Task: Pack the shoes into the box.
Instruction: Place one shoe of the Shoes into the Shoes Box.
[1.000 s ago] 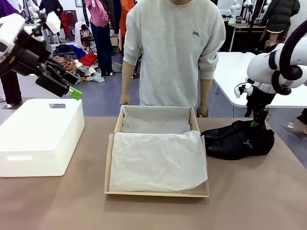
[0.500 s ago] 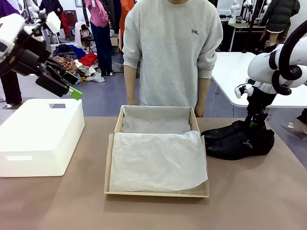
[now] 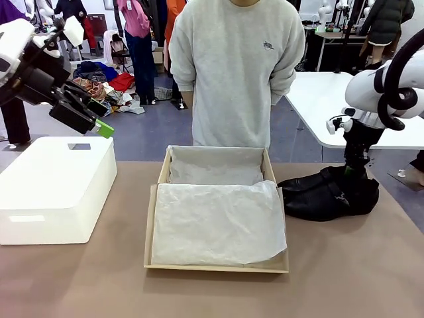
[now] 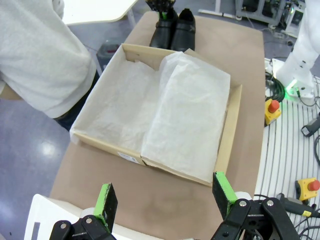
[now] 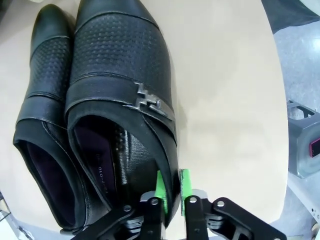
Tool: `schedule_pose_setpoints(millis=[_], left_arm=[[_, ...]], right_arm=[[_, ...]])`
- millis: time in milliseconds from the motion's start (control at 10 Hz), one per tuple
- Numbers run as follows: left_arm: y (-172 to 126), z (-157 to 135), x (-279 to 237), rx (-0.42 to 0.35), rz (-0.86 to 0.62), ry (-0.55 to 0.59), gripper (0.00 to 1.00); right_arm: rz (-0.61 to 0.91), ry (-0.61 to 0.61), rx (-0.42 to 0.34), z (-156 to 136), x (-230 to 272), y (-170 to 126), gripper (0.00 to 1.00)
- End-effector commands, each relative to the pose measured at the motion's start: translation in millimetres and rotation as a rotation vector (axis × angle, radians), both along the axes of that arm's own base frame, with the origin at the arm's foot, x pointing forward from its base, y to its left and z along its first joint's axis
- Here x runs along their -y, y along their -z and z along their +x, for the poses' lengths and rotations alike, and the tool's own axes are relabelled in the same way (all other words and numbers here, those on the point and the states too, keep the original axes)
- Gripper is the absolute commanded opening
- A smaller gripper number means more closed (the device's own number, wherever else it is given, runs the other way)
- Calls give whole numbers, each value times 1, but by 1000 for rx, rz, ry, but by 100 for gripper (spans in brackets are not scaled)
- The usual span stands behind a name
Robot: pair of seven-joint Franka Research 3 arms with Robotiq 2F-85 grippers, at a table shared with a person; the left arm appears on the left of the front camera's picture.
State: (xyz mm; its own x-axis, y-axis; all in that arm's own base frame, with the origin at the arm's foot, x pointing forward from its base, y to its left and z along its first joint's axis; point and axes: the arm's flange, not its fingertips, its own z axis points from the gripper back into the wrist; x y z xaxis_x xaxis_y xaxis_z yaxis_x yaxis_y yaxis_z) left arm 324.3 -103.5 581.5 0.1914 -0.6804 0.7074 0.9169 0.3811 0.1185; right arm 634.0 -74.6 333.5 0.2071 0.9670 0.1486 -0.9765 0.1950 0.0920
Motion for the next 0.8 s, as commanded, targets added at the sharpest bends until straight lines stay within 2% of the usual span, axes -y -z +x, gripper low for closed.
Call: schedule_pose_setpoints(millis=[0,300,400,700], left_arm=[[0,2,-1,4,-13,23,100],[0,2,-1,4,-13,23,100],[0,2,-1,4,-13,23,100],[0,2,-1,4,-13,23,100]], right_arm=[[43,35,-4,10,2,-4,0],[65,53,9,10,4,-10,0],[71,75,42,9,6,-16,0],[68,161,131,2,10,-64,0]])
